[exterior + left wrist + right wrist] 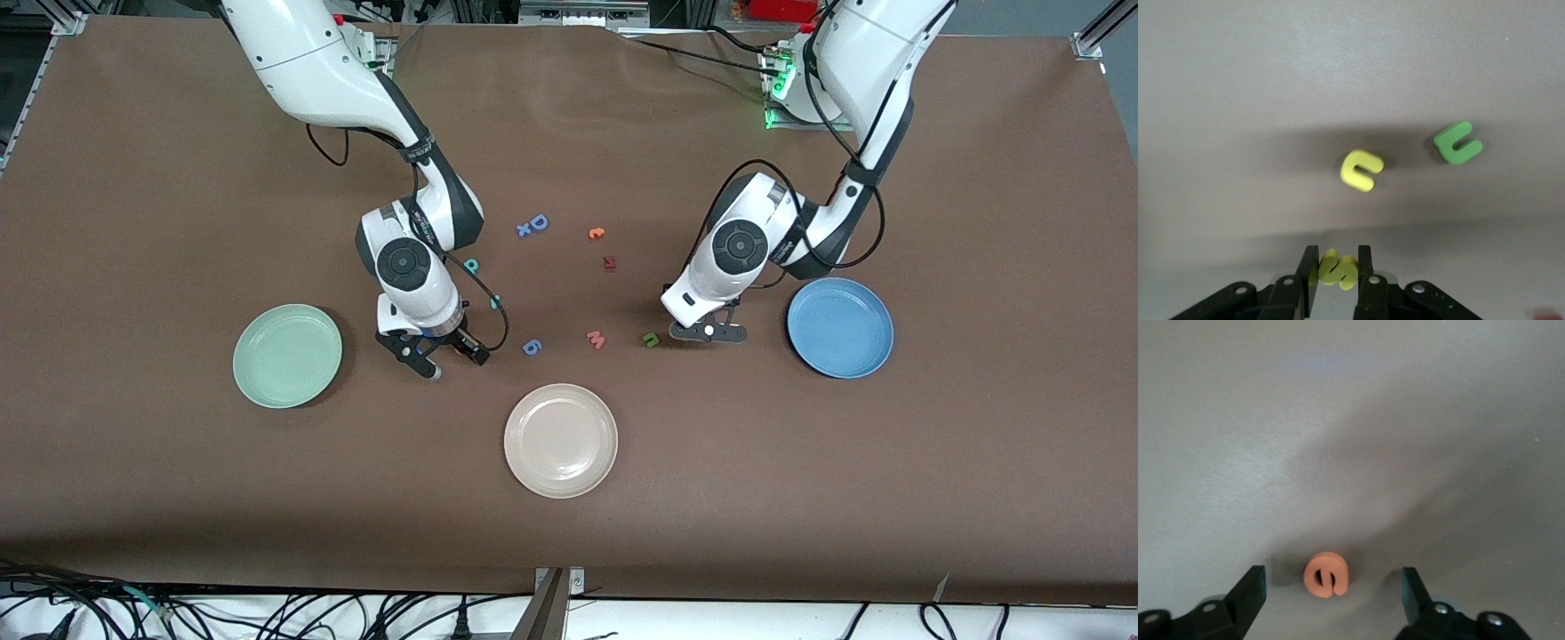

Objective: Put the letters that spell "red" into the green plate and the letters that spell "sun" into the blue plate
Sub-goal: 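Drop the yellow s onto the blue plate while the right gripper lifts the e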

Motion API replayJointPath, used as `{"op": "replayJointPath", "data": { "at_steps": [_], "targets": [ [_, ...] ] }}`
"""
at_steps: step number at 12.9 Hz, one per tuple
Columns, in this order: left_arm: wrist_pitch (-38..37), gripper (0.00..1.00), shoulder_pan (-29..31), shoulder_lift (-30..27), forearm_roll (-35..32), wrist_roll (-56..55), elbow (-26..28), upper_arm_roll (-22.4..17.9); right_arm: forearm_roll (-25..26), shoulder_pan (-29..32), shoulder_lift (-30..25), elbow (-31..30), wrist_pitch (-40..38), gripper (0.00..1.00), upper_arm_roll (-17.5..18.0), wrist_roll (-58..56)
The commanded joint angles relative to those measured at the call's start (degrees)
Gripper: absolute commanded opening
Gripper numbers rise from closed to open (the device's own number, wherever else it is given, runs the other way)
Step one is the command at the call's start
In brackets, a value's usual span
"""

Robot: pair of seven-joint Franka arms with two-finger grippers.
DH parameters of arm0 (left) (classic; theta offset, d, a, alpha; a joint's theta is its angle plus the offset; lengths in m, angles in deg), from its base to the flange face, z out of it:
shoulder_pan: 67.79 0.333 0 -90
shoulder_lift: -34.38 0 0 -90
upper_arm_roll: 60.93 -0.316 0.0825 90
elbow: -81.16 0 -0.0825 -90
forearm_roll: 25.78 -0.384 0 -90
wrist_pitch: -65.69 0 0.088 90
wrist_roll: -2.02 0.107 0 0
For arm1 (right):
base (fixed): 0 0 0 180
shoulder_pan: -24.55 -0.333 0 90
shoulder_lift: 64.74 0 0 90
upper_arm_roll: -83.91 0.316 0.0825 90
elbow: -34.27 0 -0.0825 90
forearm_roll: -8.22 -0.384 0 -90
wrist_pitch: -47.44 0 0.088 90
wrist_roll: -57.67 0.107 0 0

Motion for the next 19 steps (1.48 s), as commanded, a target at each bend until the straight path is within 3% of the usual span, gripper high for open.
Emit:
{"op": "replayJointPath", "data": {
  "at_steps": [1, 6, 8, 12, 16, 19],
  "targets": [
    [-5.9, 0.17, 2.9, -4.7, -1.5, 6.5, 0.0, -0.2, -0.5, -0.6, 1.1, 1.5, -1.4, 0.86, -0.5, 0.5],
    [-7.8, 0.18, 12.9, -4.9, -3.5, 23.5, 0.3, -0.4, -0.6, -0.6, 2.5, 3.9, -3.4, 0.66, -0.5, 0.6],
    [-7.6, 0.19, 14.8, -4.5, -7.6, 24.6, 0.5, -0.3, -0.6, -0.6, 3.0, 3.9, -3.4, 0.57, -0.5, 0.5],
    [-7.4, 0.21, 18.8, -3.4, -7.9, 27.8, 1.7, -0.3, -0.5, -0.6, 3.7, 4.8, -3.5, 0.35, -0.5, 0.2],
    [-6.9, 0.22, 21.1, -3.4, -7.9, 29.6, 4.3, -0.3, -0.5, -0.6, 4.2, 6.0, -4.7, 0.26, -0.5, 0.1],
    [-5.6, 0.33, 23.1, -3.4, -7.9, 29.6, 7.5, -0.2, -0.6, -0.6, 4.2, 6.1, -4.8, 0.21, -0.5, 0.1]
  ]
}}
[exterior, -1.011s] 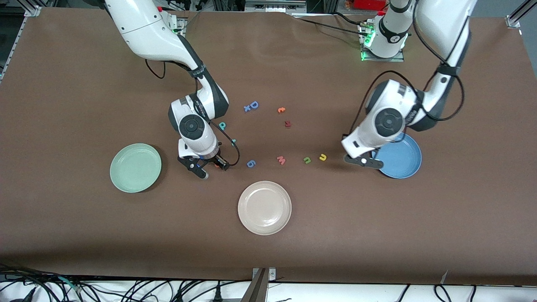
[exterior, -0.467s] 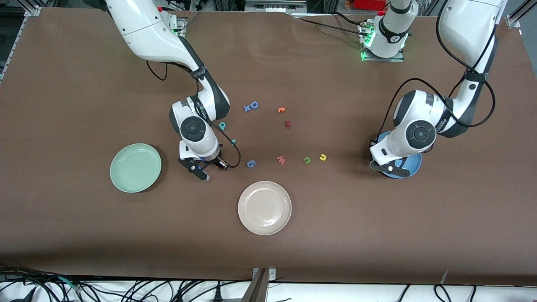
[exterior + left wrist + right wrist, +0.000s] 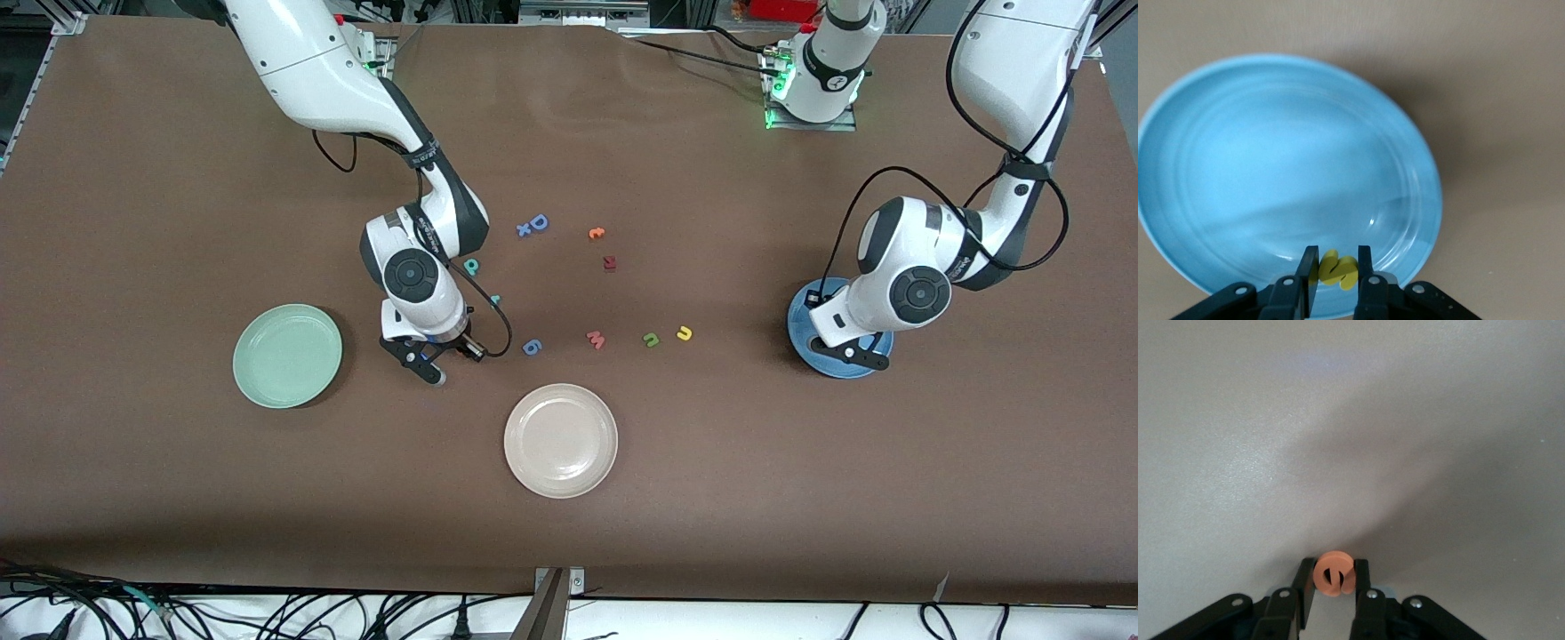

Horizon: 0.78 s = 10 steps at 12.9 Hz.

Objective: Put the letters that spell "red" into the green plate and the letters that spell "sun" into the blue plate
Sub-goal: 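Drop the yellow s onto the blue plate while the right gripper lifts the e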

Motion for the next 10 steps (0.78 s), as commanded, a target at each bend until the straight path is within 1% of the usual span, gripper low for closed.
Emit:
{"op": "replayJointPath", "data": {
  "at_steps": [1, 2, 3, 6, 8, 10],
  "targets": [
    [2.1, 0.39, 2.1, -0.6, -1.7, 0.6, 2.6, 0.6, -0.5, -0.5, 2.3, 1.9, -1.1, 0.20, -0.5, 0.1],
    [2.2, 0.78, 2.5, -0.5, -1.7, 0.6, 2.7, 0.7, -0.6, -0.5, 2.3, 2.3, -2.0, 0.20, -0.5, 0.0],
    [2.2, 1.00, 2.5, -0.6, -1.6, 0.6, 2.6, 0.7, -0.6, -0.2, 2.3, 3.0, -2.7, 0.20, -0.5, -0.1],
    [1.2, 1.00, 1.8, -2.8, -1.6, 0.4, 1.8, 1.4, -0.5, -0.1, 2.3, 3.8, -4.4, 0.19, -0.5, -0.2],
    [0.2, 1.00, 1.8, -4.3, -1.5, -1.0, 0.9, 5.1, -0.2, 0.1, 2.3, 5.8, -7.7, 0.19, -0.5, -0.4],
    [0.2, 1.00, 1.7, -4.6, -1.2, -6.1, 0.0, 9.4, 0.1, 0.1, 2.2, 7.9, -11.6, 0.19, -0.5, -2.0]
  ]
}}
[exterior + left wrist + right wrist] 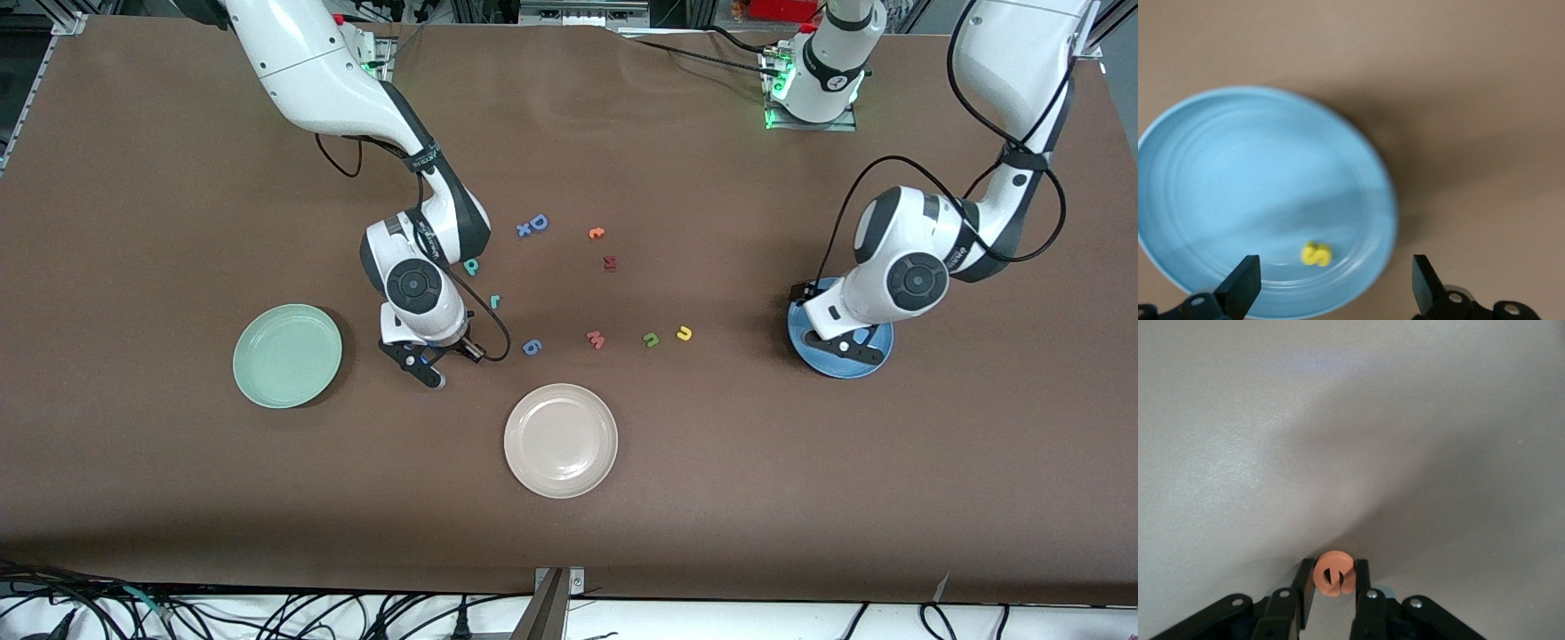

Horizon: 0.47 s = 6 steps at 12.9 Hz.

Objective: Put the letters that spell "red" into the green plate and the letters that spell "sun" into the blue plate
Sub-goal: 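Carry the e to the green plate while the left gripper grasps the yellow u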

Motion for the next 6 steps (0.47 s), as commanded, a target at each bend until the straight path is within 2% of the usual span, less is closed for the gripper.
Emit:
{"op": "replayJointPath", "data": {
  "at_steps": [1, 6],
  "targets": [
    [-1.3, 1.00, -0.6, -1.0, -1.3, -7.4, -1.2, 4.8, 0.3, 0.0, 1.0, 4.7, -5.9, 0.19, -0.4, -3.3],
    [-0.8, 1.00, -9.4, 5.4, -1.6, -14.3, -10.5, 5.2, 0.4, 0.4, -1.3, 5.7, -12.5, 0.19, -4.6, -18.1]
  ]
}}
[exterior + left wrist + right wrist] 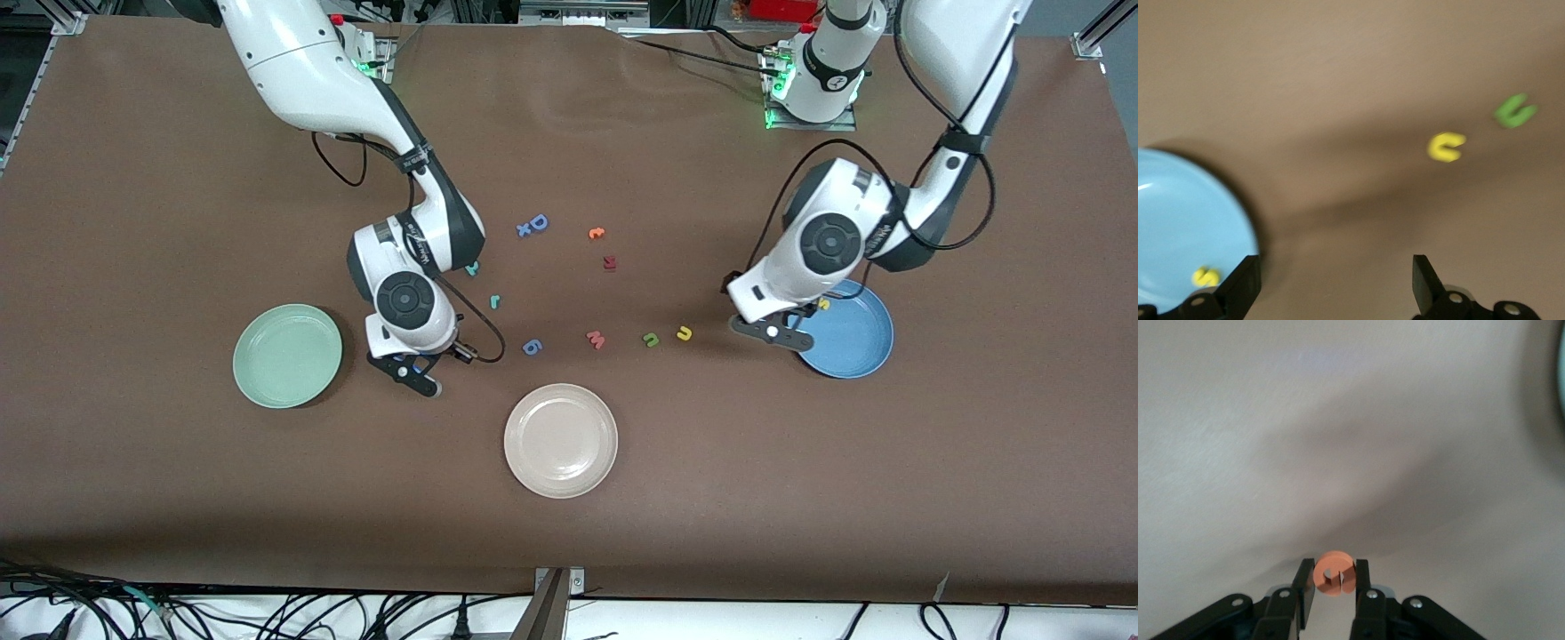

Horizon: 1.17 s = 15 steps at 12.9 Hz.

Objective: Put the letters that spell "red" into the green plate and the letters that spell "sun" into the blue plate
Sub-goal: 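Carry the e to the green plate while the left gripper grasps the yellow u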

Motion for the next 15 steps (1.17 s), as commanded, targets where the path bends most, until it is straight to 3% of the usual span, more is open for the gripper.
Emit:
{"op": "replayJointPath", "data": {
  "at_steps": [1, 6, 15],
  "targets": [
    [-0.3, 1.00, -2.1, 5.9, -1.7, -1.9, -6.9, -0.2, 0.3, 0.2, -1.8, 0.3, -4.6, 0.19, -2.4, -8.4],
    [8.3, 1.00, -4.9, 13.9, -10.9, -6.5, -7.5, -0.5, 0.2, 0.3, -5.9, -3.8, -6.0, 0.19, -6.7, -20.4],
    [12.6, 1.00, -5.7, 15.8, -11.1, -7.7, -7.3, -0.5, -0.5, 0.5, -15.0, -20.8, 6.7, 0.19, -14.5, -39.5]
  ]
}}
